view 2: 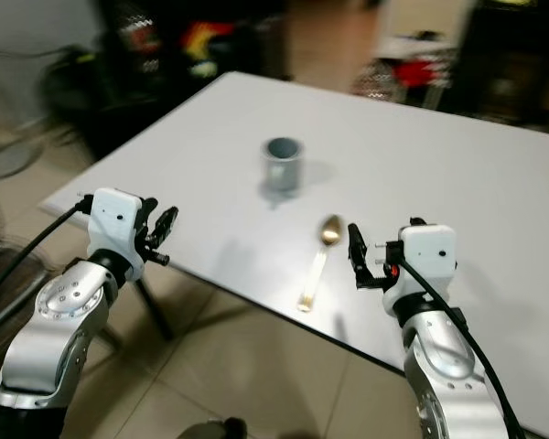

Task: Setting the table

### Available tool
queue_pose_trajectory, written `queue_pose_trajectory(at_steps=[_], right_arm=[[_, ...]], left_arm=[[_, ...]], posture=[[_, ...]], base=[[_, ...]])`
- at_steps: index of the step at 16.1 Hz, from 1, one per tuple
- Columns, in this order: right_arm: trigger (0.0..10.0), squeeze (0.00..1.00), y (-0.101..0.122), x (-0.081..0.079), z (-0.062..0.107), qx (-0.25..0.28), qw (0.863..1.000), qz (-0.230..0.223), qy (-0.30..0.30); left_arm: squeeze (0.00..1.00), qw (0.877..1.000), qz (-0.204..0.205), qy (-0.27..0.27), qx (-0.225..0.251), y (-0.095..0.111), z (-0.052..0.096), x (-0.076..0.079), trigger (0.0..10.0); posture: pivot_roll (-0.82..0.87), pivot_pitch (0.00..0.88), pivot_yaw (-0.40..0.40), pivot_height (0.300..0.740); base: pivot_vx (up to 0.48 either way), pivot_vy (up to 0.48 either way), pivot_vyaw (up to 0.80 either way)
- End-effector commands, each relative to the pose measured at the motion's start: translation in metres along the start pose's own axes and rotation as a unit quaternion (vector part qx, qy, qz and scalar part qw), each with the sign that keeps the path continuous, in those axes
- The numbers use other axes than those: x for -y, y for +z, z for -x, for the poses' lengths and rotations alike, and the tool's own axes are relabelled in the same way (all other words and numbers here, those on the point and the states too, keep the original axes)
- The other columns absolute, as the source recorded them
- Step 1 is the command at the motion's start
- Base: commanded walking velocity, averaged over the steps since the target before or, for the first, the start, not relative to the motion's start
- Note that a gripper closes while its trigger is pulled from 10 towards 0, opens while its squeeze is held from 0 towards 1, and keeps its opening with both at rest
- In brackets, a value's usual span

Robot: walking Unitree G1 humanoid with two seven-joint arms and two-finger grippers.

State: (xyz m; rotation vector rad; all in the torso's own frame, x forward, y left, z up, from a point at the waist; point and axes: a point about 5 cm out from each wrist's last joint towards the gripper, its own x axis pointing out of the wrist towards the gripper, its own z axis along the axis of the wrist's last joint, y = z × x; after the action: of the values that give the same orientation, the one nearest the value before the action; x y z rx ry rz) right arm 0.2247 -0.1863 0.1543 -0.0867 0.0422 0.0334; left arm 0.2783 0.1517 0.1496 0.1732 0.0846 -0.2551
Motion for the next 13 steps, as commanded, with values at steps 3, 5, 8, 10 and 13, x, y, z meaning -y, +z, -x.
queue_pose_trajectory(at_steps=[3,5,8,10,13], right_arm=[[10.0,0.0,0.001,-0.007,-0.003,0.006,1.0,-0.024,0.012],[10.0,0.0,0.0,-0.012,-0.004,0.005,0.999,-0.034,0.018],[10.0,0.0,-0.005,-0.02,-0.002,-0.001,0.998,-0.05,0.024],[10.0,0.0,-0.01,-0.021,0.001,-0.01,0.998,-0.049,0.024],[10.0,0.0,-0.007,-0.024,0.0,-0.009,0.998,-0.055,0.031]], left_arm=[[0.0,1.0,-0.002,0.016,0.009,0.009,-0.002,-0.001,10.0],[0.0,0.999,0.009,0.032,0.006,0.009,0.0,-0.008,10.0],[0.0,0.999,-0.01,0.036,-0.009,0.003,0.002,-0.014,10.0],[0.0,0.999,-0.011,0.033,-0.008,0.004,0.002,-0.014,10.0],[0.0,1.0,-0.011,0.021,0.005,0.011,-0.002,-0.008,10.0]], posture=[[-0.03,0.0,0.047,0.74],[-0.01,0.0,0.051,0.74],[-0.01,0.0,0.093,0.74],[-0.01,0.0,0.092,0.74],[-0.02,0.0,0.094,0.74]], base=[[0.0,0.0,0.8],[0.0,0.0,0.8],[0.0,0.0,0.8],[0.0,0.0,0.8],[0.0,0.0,0.8]])
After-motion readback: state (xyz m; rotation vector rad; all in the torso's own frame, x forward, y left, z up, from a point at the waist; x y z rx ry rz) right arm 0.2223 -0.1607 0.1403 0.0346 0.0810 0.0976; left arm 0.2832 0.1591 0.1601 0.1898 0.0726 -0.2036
